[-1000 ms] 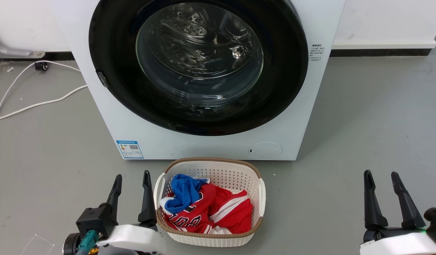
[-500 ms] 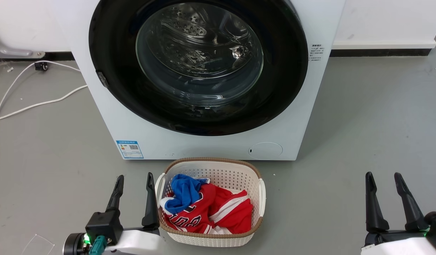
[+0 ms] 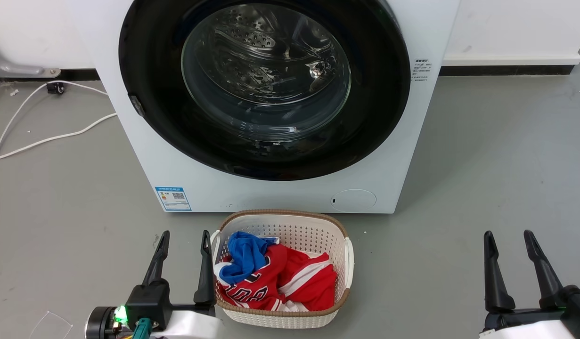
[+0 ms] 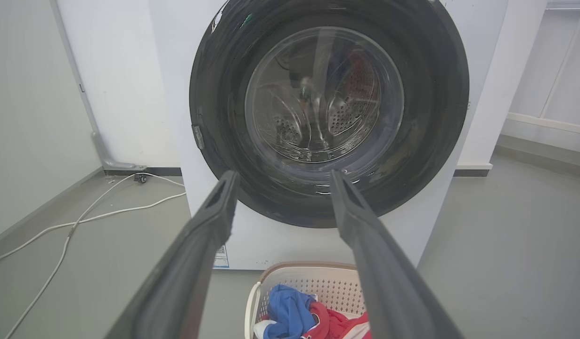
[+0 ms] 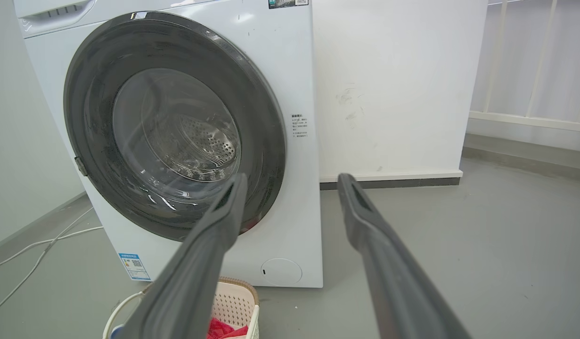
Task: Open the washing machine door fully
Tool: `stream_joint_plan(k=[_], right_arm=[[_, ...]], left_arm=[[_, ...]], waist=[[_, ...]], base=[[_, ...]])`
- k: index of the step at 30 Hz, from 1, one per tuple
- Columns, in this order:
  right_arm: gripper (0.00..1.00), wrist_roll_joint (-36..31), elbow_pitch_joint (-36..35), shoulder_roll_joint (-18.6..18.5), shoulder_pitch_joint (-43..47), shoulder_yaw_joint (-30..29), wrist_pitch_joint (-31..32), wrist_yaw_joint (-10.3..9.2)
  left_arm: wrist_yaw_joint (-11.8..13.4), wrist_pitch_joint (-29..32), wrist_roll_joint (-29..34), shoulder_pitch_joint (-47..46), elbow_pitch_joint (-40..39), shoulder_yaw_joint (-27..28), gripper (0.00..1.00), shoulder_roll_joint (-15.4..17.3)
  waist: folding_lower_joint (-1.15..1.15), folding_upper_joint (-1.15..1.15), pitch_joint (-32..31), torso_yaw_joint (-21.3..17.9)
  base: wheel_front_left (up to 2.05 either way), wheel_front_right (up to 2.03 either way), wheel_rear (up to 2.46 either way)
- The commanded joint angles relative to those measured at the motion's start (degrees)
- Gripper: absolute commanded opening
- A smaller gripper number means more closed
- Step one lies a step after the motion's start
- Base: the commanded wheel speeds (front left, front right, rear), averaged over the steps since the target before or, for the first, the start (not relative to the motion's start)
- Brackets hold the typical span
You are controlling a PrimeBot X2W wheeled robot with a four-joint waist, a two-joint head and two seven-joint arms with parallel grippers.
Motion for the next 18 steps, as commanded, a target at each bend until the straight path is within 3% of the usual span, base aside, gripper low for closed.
stream_joint_plan(k=[1, 18], right_arm=[[1.0, -1.13, -0.45, 0.21, 0.94, 0.1, -0.52, 0.06], [1.0, 1.31, 1.38, 0.21, 0.73, 0.13, -0.57, 0.06]], left_arm=[[0.11, -0.4, 1.14, 0.69, -0.04, 0.0, 1.0, -0.09], [-0.02, -0.58, -0.23, 0.87, 0.8, 0.29, 1.0, -0.21]], waist=[[0.0, 0.0, -0.03, 0.02], [0.0, 0.0, -0.18, 0.08]], base=[[0.0, 0.0, 0.0], [0.0, 0.0, 0.0]])
